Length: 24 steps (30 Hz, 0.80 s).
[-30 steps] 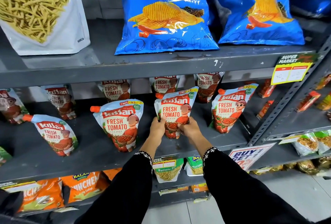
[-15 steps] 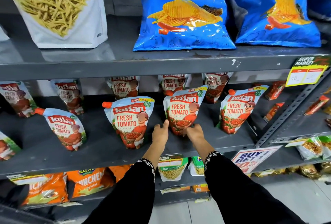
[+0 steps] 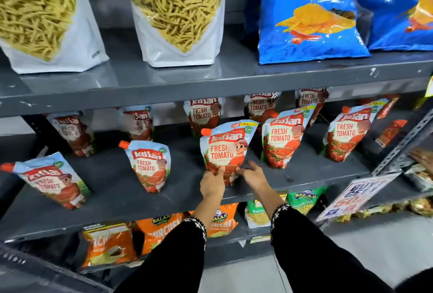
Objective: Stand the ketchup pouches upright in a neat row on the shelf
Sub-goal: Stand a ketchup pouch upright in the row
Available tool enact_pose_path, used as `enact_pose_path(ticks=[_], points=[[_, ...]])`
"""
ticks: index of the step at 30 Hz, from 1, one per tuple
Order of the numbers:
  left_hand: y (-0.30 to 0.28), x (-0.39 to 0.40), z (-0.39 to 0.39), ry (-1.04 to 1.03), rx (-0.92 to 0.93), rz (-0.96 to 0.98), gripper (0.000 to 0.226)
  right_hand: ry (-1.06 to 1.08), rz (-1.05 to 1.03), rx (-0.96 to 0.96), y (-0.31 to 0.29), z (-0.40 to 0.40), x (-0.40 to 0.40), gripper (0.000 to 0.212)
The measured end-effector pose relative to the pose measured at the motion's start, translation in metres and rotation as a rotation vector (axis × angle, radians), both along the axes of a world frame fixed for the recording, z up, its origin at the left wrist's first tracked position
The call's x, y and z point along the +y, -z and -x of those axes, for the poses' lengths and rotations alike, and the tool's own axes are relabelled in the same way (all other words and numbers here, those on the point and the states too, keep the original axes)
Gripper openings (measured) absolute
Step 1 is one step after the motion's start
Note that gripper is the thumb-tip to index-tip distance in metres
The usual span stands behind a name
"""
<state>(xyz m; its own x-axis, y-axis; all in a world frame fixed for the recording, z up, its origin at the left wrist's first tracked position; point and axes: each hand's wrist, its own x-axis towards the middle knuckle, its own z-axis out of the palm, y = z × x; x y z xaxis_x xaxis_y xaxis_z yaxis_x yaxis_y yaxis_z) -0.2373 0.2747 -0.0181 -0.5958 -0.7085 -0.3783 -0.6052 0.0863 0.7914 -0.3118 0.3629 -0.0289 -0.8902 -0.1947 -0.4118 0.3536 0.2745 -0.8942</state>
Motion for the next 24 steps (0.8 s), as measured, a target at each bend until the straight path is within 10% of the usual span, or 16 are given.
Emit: enact_pose_path(ticks=[24], points=[[0.005,-0.054,0.022,-0.070,0.319,-0.313,0.035,-0.138,0.231,-0.073,-0.009,0.009,-0.033,0.044]])
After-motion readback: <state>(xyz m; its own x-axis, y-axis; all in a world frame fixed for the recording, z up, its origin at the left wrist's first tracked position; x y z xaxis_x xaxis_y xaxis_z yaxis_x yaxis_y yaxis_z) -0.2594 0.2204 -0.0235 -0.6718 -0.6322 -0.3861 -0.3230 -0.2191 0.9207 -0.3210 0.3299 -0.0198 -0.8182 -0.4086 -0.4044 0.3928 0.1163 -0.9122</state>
